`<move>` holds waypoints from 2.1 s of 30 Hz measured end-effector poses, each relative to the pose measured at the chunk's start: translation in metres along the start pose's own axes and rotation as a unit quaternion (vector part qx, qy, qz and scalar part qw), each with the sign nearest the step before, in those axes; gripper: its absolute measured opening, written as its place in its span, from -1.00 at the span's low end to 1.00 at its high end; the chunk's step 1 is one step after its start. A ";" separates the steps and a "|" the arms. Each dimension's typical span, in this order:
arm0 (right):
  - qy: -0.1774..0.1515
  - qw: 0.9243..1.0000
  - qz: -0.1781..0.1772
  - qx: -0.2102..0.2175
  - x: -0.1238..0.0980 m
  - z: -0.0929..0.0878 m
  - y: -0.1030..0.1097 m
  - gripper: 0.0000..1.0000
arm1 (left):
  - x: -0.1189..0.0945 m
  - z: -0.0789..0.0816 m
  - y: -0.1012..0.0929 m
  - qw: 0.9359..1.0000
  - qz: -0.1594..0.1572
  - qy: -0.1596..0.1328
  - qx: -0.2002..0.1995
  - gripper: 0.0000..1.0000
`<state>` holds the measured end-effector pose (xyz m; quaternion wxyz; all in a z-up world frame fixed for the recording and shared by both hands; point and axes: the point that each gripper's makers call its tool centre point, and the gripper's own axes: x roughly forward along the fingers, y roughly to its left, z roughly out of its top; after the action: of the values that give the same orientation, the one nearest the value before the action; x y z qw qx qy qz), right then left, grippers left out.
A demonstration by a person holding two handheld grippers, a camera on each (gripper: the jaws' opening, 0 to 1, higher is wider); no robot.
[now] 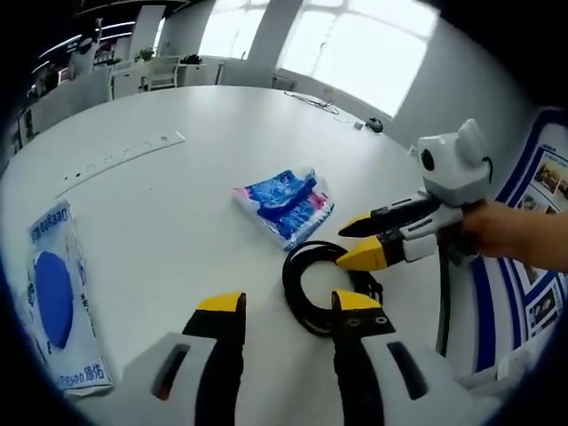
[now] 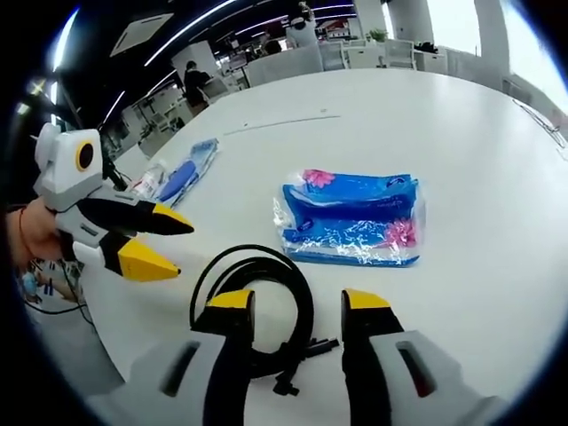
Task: Arrange the tabletop items into an orderly group along one side of the table until the central work area is clear of visible clutter.
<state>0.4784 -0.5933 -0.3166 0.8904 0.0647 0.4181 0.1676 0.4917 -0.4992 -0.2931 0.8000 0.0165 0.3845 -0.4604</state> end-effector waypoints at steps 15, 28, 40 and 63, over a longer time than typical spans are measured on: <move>-0.014 1.000 0.006 0.001 -0.004 0.010 0.015 -0.16 | -0.029 0.002 0.010 1.000 0.018 -0.024 -0.005 -0.15; -0.024 0.999 0.023 -0.026 -0.005 0.032 0.036 -0.16 | -0.063 0.008 0.021 0.998 0.043 -0.052 -0.014 -0.11; -0.032 0.997 0.045 -0.061 -0.001 0.060 0.059 -0.13 | -0.093 0.013 0.038 0.994 0.070 -0.075 -0.023 -0.05; -0.038 0.983 0.096 -0.150 0.014 0.113 0.105 0.01 | -0.150 0.005 0.078 0.985 0.120 -0.108 -0.053 0.08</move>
<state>0.5472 -0.4871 -0.2273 0.8852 -0.0238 0.3455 0.3107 0.5114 -0.3474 -0.2206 0.8859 -0.0298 0.3152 -0.3389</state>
